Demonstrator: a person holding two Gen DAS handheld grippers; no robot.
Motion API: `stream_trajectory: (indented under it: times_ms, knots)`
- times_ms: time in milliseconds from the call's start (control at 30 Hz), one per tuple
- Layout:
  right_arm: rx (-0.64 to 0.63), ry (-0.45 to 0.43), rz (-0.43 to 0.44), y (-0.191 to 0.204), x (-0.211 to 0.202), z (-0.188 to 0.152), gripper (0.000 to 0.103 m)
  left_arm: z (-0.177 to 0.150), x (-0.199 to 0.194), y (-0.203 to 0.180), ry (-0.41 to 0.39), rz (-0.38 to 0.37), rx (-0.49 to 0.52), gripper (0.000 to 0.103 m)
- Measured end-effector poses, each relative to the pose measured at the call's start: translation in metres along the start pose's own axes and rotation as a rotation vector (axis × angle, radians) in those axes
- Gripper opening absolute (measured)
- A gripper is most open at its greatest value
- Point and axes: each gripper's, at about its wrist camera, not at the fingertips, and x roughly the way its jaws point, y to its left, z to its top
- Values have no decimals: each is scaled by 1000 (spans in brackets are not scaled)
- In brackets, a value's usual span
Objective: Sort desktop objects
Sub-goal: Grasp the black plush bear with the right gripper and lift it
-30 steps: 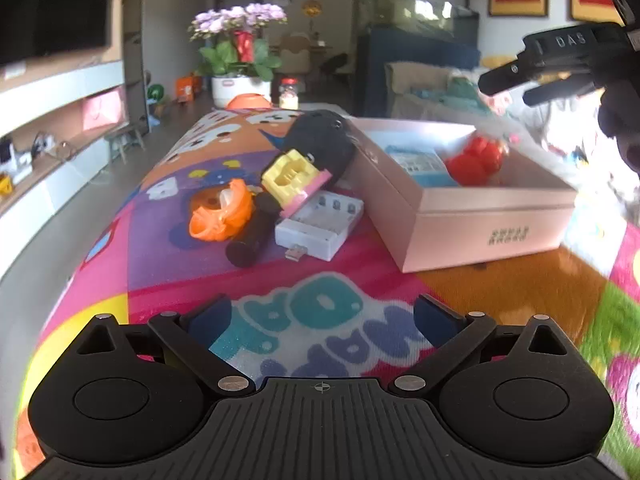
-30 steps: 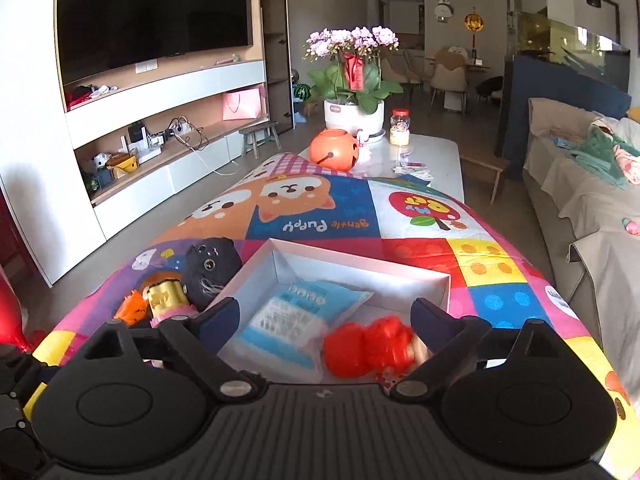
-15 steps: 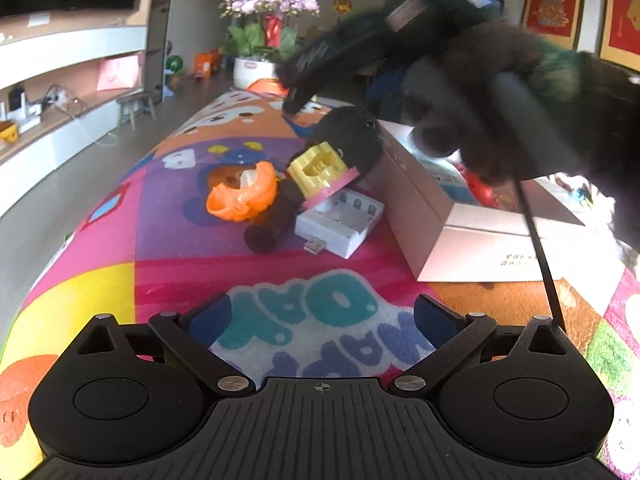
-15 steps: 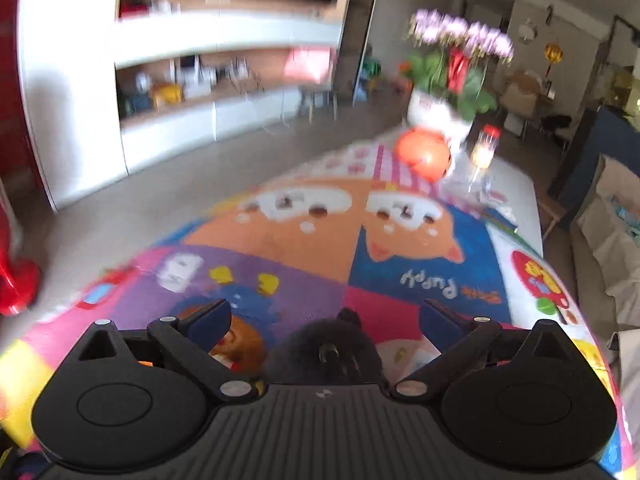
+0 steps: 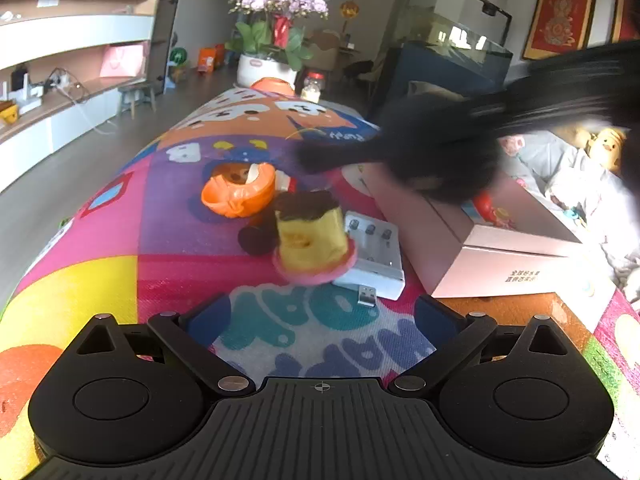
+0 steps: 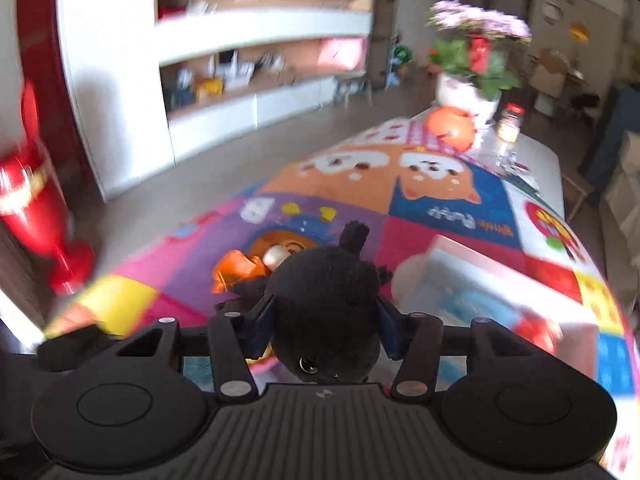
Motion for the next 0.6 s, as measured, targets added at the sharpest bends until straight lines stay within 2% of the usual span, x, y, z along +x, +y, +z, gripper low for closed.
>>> stream_trajectory:
  times_ms: [167,333,433,533,600]
  knots:
    - [221,-73,96,-28,-80,-48,52,1,2,1,13,-3,-3,101]
    - [464,-33,137,-60,-93,-114,52,2,5,-2,28,11,9,102]
    - [607,-13,77,-85,-85,-150,52,2,6,-3,31,20,16,102]
    - [670,-92,-37,-102,-94,-173,76,2,7,-6,28,53,34,102]
    - [643,-137,-147,-103,-103,-180,82,1,6,-9,26,83,51,102]
